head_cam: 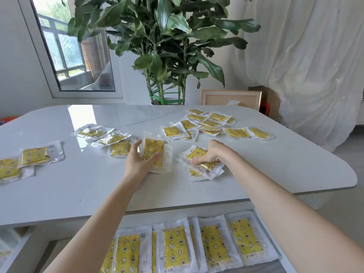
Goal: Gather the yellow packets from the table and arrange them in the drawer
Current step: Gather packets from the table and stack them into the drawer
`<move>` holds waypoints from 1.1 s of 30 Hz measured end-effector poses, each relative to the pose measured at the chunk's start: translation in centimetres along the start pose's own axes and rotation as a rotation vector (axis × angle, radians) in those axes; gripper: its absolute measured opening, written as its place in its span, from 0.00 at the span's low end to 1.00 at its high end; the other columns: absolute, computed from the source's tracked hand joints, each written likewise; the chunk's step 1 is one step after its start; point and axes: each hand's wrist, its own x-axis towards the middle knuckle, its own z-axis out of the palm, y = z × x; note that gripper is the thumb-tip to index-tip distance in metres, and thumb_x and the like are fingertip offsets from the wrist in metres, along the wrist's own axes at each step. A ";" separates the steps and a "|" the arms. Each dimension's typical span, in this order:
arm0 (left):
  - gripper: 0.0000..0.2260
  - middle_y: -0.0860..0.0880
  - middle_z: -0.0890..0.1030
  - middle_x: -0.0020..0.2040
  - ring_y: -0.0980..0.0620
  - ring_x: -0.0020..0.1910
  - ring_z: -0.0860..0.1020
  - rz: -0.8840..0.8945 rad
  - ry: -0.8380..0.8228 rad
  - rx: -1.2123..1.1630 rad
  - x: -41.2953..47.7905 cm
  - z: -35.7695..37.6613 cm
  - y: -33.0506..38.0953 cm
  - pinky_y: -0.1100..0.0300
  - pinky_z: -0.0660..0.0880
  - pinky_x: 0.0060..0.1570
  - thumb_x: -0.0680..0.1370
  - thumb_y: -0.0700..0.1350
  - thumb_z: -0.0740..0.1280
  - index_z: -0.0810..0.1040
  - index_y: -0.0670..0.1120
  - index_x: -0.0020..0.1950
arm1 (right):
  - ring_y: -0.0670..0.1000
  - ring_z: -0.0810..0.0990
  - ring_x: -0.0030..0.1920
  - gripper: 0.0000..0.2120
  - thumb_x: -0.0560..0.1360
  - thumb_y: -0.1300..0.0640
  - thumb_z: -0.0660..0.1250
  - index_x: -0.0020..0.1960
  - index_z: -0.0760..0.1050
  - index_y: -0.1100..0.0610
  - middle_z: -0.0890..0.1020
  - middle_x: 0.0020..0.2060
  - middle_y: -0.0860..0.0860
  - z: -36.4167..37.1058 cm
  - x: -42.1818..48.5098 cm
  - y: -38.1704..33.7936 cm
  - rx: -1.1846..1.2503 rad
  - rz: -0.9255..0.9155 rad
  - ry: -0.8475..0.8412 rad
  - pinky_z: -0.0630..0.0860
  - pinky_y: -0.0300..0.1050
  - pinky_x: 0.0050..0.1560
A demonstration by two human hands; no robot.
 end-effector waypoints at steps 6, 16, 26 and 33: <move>0.05 0.48 0.78 0.36 0.52 0.34 0.76 -0.115 -0.099 -0.007 -0.9 -0.2 0.9 0.72 0.71 0.26 0.75 0.42 0.71 0.76 0.43 0.41 | 0.53 0.75 0.55 0.44 0.62 0.39 0.77 0.66 0.66 0.63 0.74 0.55 0.53 0.1 -2.3 0.0 0.167 0.020 -0.010 0.72 0.43 0.50; 0.13 0.49 0.73 0.34 0.53 0.33 0.73 -0.240 -0.173 -0.158 -5.1 -1.9 3.0 0.62 0.67 0.33 0.76 0.45 0.69 0.68 0.46 0.35 | 0.53 0.76 0.59 0.39 0.60 0.39 0.79 0.61 0.71 0.60 0.77 0.58 0.52 0.6 -5.8 1.8 0.497 -0.005 0.065 0.75 0.47 0.56; 0.09 0.48 0.82 0.47 0.52 0.41 0.80 -0.208 -0.268 -0.206 -10.8 -4.9 5.4 0.63 0.80 0.39 0.78 0.44 0.66 0.74 0.44 0.57 | 0.46 0.78 0.55 0.20 0.69 0.47 0.75 0.57 0.77 0.56 0.82 0.50 0.46 -0.4 -14.9 3.0 0.769 -0.260 0.050 0.71 0.34 0.43; 0.09 0.47 0.82 0.46 0.53 0.40 0.81 -0.301 -0.453 -0.157 -14.8 -8.3 4.3 0.65 0.78 0.37 0.78 0.44 0.66 0.76 0.42 0.56 | 0.49 0.81 0.51 0.30 0.66 0.46 0.76 0.61 0.77 0.61 0.84 0.50 0.51 2.3 -18.3 3.8 0.786 -0.177 -0.198 0.73 0.42 0.57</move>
